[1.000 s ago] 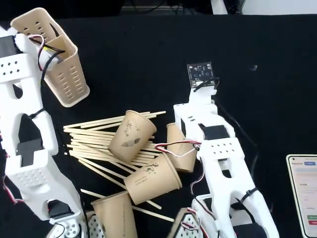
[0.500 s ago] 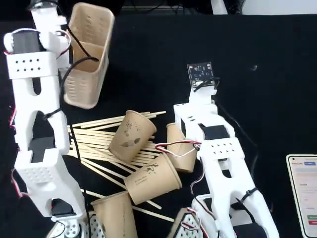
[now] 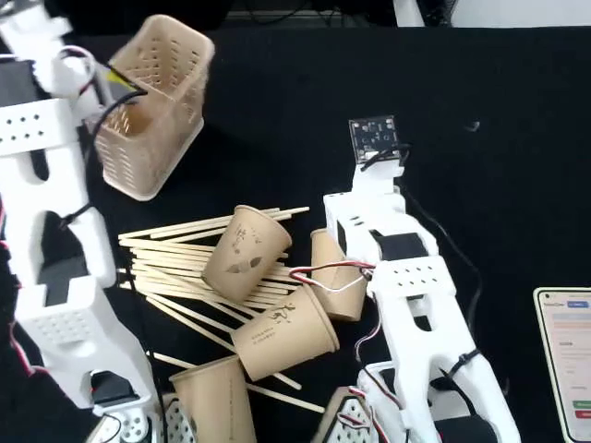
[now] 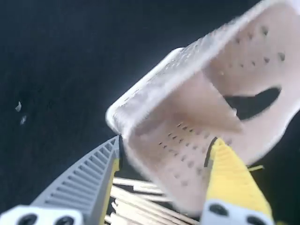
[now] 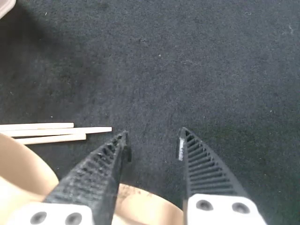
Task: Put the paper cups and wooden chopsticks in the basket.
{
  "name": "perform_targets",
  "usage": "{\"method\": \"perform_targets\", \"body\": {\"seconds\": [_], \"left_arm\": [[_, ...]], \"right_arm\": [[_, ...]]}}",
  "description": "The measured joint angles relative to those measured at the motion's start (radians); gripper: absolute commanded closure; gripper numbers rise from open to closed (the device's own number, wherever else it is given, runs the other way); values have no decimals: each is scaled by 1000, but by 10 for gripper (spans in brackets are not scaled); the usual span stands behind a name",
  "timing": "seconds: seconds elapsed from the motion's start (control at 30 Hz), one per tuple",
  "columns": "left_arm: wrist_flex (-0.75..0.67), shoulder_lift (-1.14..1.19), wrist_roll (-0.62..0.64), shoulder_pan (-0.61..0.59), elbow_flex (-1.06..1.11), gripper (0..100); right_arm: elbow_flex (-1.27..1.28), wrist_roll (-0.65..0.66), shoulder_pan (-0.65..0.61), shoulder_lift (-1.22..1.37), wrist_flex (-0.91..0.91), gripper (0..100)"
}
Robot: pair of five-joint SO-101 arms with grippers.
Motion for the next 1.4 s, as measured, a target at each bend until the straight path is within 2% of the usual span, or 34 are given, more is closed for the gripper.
{"method": "perform_targets", "body": {"seconds": [0.3,0.47,0.53,0.67,0.97,1.17,1.23,1.3,1.33,1.4], "left_arm": [[18,0,18,-66,166,712],[20,0,18,-58,204,981],[20,0,18,-40,206,949],[18,0,-35,11,196,969],[3,0,-387,78,176,963],[11,3,-419,77,176,854],[11,3,-419,77,176,893],[11,3,-419,77,176,984],[12,3,-419,77,176,962],[21,2,-416,77,176,977]], "right_arm": [[0,0,0,0,0,828],[5,0,0,0,0,828],[5,0,0,0,0,828],[5,0,0,0,0,828],[5,0,0,0,0,828],[5,0,-20,0,0,828],[5,0,-43,0,20,828],[3,0,-64,0,57,828],[-2,0,-71,0,78,828],[-21,0,-74,0,123,828]]}}
